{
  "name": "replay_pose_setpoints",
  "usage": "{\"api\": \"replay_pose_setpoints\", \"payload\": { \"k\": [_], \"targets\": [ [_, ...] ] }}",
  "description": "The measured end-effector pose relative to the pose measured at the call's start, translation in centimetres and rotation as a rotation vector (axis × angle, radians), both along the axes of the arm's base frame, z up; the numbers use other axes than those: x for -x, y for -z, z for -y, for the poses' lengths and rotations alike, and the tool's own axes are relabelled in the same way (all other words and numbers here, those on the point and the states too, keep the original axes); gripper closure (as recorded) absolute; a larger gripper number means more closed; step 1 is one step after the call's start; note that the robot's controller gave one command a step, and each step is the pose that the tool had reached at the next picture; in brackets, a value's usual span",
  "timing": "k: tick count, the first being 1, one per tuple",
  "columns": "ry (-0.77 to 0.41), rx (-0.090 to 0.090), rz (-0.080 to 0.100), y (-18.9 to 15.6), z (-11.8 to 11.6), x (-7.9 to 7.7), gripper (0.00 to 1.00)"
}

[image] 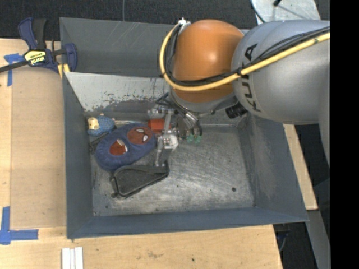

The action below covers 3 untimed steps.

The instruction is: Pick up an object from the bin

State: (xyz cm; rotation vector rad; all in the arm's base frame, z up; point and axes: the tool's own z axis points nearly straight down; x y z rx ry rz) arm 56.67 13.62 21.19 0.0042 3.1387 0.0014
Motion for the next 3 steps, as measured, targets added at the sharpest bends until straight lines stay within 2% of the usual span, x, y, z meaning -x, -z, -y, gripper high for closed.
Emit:
{"api": "replay_pose_setpoints", "payload": {
  "k": [1, 2, 3],
  "targets": [
    [0.022, -0.001, 0.005, 10.3, -0.3, -2.0, 0.0],
    [0.022, 0.002, -0.02, 10.2, -0.4, -1.7, 1.0],
    [-0.061, -0.001, 0.009, -1.3, -0.3, -2.1, 1.0]
  ]
}}
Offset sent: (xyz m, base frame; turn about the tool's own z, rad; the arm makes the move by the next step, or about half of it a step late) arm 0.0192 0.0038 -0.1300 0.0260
